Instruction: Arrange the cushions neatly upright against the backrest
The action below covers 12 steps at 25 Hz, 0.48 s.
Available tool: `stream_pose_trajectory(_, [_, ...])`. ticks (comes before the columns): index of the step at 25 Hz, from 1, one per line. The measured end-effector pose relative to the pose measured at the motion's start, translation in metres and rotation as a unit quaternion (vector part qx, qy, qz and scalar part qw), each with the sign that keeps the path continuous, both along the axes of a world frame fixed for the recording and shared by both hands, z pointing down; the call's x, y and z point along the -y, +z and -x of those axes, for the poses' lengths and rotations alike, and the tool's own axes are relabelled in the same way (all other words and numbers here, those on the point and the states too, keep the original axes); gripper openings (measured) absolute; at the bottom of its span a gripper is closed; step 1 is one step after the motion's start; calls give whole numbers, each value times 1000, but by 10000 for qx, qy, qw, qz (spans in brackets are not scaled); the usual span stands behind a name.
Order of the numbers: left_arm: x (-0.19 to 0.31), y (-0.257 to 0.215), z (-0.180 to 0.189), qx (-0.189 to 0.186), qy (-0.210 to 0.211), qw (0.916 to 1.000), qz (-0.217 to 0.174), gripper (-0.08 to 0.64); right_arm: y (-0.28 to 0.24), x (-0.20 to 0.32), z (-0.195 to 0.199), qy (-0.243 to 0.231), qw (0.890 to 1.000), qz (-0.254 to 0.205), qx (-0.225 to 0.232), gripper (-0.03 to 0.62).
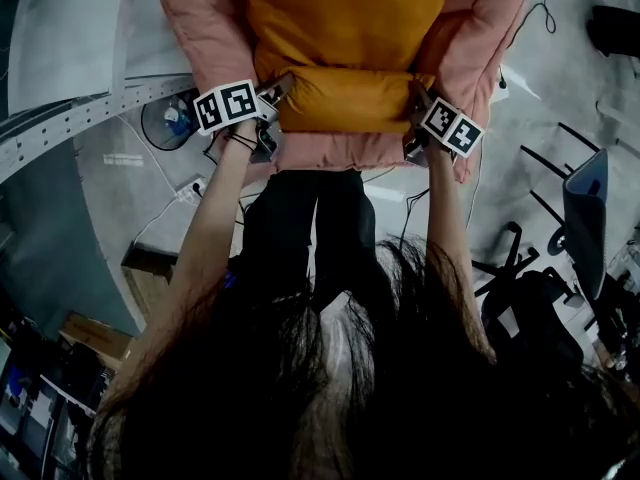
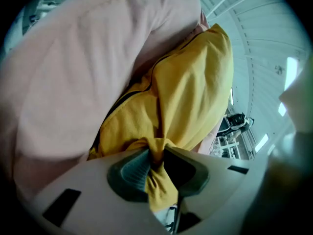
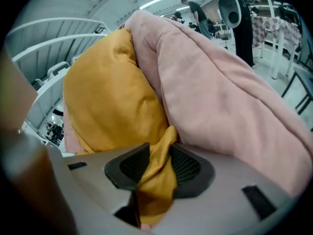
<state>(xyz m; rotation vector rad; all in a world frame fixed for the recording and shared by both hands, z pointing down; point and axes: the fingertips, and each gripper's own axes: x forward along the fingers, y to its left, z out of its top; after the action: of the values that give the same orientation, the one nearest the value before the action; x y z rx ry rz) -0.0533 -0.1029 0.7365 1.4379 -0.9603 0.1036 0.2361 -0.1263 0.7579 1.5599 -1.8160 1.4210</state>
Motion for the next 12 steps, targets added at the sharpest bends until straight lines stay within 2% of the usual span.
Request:
stream_pose_trajectory(2, [-1, -11, 6, -135, -328, 9994, -36, 93, -9, -2, -1, -52, 10000, -40, 45, 156])
stream_pose_trajectory(4, [-4, -23, 12, -251, -568, 9980, -143, 149, -19, -6, 0, -156, 9998, -78, 80, 204])
stream_pose_trajectory(7, [-6, -46, 19, -211, -774, 9958, -432, 208, -46, -5, -10, -140, 9990, -415, -10, 210])
stream_pose_trajectory(9, [-1, -66, 27, -143, -948, 9924, -772, 209, -70, 3, -16, -80, 9974, -710, 79, 209])
stream_pose_trajectory(12, [-2, -101, 31, -265, -1067, 9875, -1133, 209, -104, -1, -12, -150, 9944, -1004, 281, 209])
